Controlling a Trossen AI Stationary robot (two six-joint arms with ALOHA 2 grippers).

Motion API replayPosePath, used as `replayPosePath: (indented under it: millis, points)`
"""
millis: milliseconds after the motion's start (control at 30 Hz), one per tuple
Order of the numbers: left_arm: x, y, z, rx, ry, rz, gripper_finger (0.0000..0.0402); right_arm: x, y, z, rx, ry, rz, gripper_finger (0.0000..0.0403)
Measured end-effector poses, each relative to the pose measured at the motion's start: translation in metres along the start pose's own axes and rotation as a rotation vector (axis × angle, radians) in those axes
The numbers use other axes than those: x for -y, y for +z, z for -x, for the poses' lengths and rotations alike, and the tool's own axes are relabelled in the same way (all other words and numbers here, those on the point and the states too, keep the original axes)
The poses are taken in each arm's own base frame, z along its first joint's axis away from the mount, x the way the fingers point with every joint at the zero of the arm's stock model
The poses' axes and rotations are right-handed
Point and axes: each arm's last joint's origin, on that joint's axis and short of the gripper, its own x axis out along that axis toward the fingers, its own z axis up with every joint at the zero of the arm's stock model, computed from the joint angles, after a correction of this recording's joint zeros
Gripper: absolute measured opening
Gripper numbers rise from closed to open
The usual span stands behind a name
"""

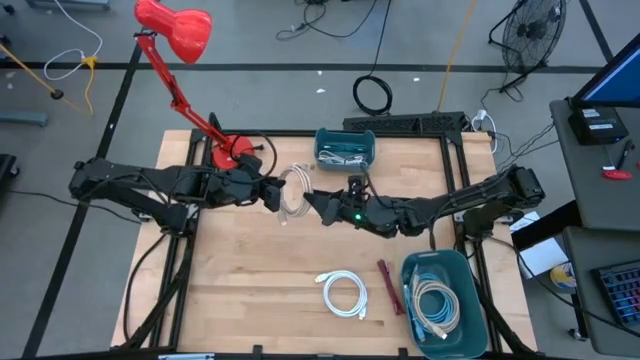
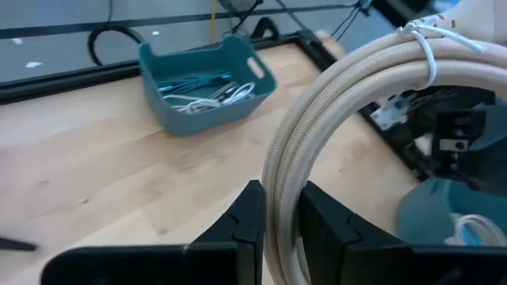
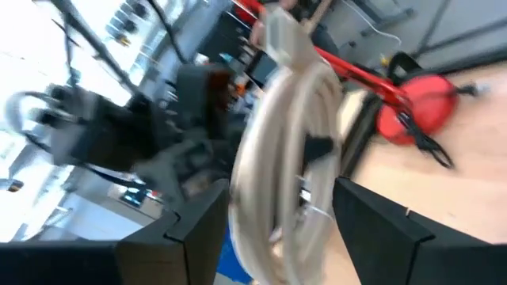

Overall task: Pick & Place USB Port
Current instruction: Put the light brown HDMI cable into the bottom blue bin

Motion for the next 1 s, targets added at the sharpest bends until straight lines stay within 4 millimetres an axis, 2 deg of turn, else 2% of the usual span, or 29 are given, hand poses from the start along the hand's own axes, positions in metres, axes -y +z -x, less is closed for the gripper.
replayPosePath:
  millis: [367, 533, 633, 800, 1000]
  points:
    - [-0.003, -0.008, -0.016, -0.074, 0.068, -0.025, 0.0052, 0.01, -0.008, -0.011, -0.005, -0.03, -0.053, 0.0215]
    - [0.008, -0.002, -0.023, -0.13, 0.153, -0.107, 0.0052, 0.017, -0.013, -0.013, -0.024, -0.066, -0.048, 0.0215]
    - [0.023, 0.007, -0.027, -0.139, 0.19, -0.166, 0.0052, 0.022, -0.015, -0.016, -0.033, -0.096, -0.042, 0.0215]
    - [0.049, 0.009, -0.037, -0.176, 0.256, -0.281, 0.0052, 0.024, -0.013, -0.017, -0.031, -0.113, -0.033, 0.0215]
    - [0.049, 0.01, -0.037, -0.199, 0.326, -0.318, 0.0052, 0.03, -0.014, -0.015, -0.031, -0.177, -0.023, 0.0209]
